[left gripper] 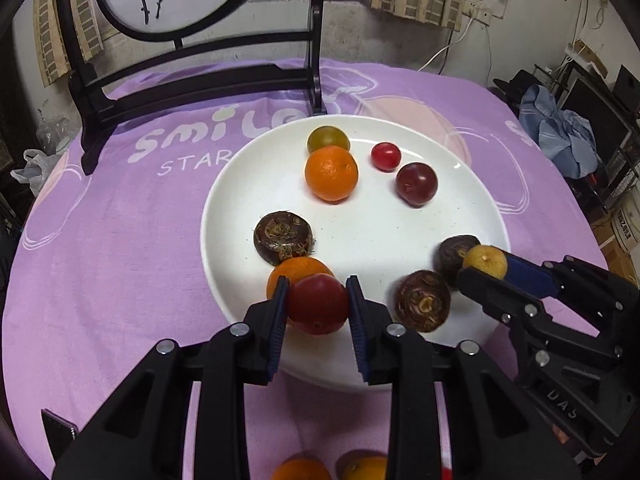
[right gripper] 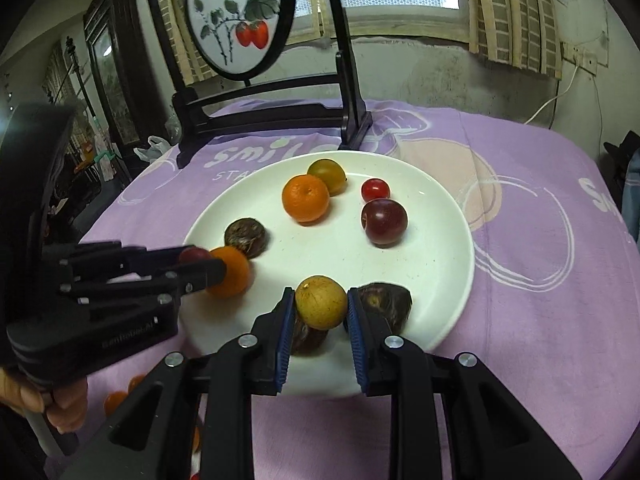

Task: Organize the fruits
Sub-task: 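Carry the tomato and yellow fruit to the plate and open both tools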

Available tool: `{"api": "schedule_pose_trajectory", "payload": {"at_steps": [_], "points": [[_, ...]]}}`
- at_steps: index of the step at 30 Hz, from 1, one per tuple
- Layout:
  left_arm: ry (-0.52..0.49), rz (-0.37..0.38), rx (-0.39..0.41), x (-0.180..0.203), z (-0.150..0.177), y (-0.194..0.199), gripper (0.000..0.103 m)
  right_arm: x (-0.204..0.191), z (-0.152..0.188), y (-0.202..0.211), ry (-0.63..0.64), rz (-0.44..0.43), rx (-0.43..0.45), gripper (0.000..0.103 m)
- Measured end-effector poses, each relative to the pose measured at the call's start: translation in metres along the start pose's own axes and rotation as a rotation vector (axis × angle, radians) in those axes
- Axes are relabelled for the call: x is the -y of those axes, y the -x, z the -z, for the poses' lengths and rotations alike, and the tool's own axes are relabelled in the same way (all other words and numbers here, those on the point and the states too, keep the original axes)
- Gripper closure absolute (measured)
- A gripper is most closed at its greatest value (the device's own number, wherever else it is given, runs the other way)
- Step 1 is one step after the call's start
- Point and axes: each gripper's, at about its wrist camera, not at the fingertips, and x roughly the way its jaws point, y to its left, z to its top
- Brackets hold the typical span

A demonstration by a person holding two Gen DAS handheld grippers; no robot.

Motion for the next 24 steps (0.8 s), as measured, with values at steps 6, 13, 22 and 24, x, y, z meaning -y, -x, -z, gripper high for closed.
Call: {"api": "schedule_pose_trajectory", "payload": {"at_steps": [6, 13, 22, 24], "points": [[0.027, 0.007, 0.032, -0.001, -0.004, 0.0, 0.042, 0.018, -0.007, -0.006, -0.083, -0.008, 0.029, 0.06], [0.052, 0.021, 0.031, -0.009, 0.007, 0.02, 0.04, 0.017, 0.009, 0.014, -0.073, -0.004, 0.016, 0.056], [0.033, -0.029, 0.061, -0.012, 0.053, 0.057, 0.031, -0.011, 0.058, 0.048, 0.013, -0.021, -0.057, 0.055], [0.038, -0.026, 0.061, -0.015, 0.065, 0.062, 0.031, -0.02, 0.07, 0.053, 0.042, -0.01, -0.074, 0.055]]}}
